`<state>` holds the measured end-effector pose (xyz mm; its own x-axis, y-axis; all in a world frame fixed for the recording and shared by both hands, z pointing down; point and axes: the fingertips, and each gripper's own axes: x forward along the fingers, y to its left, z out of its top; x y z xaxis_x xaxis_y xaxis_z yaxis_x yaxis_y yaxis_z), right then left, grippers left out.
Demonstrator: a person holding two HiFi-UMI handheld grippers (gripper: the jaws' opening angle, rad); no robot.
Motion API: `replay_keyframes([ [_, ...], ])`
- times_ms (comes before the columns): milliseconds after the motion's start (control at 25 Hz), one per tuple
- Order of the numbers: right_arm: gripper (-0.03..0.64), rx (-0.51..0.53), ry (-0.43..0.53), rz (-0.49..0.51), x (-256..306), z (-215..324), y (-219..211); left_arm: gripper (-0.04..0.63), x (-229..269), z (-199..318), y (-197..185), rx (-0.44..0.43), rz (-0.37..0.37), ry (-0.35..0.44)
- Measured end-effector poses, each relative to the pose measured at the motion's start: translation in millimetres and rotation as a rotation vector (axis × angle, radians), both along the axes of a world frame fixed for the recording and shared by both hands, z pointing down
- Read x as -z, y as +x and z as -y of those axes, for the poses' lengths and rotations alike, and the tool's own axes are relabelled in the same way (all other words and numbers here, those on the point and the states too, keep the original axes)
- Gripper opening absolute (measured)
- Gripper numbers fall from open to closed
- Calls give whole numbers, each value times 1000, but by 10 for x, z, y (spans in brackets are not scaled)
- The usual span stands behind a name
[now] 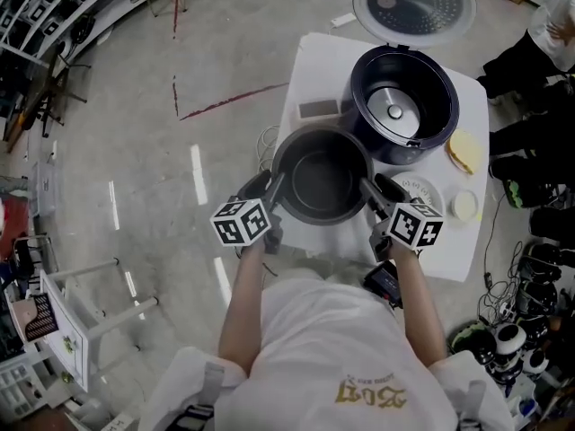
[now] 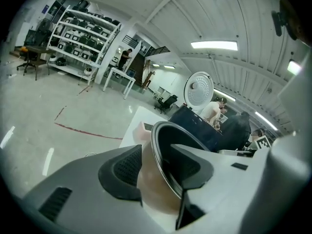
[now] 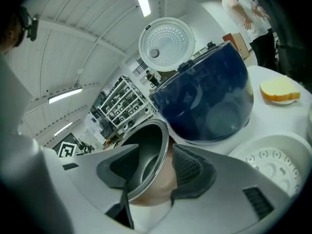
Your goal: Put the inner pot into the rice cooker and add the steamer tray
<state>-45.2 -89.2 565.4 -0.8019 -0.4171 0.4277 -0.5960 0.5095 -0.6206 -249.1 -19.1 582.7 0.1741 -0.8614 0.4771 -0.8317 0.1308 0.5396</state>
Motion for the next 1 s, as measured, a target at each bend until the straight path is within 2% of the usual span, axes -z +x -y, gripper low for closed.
replay_keyframes([
  [400, 188, 21, 29, -5, -125, 4, -177, 158, -69, -47, 20, -9, 8, -9],
  [520, 124, -13, 58, -46, -151, 18, -145, 118, -37, -34, 25, -14, 0, -4],
  [600, 114, -23, 68, -57, -169, 13, -108, 117, -35, -46, 31, -9, -16, 8],
  [760, 106, -40, 57, -27, -143, 8, -81, 115, -5, -51, 44, -2, -27, 37],
  [1000, 97, -45, 35, -6, -129, -13, -123, 108, -38, -82, -3, 7, -34, 24],
])
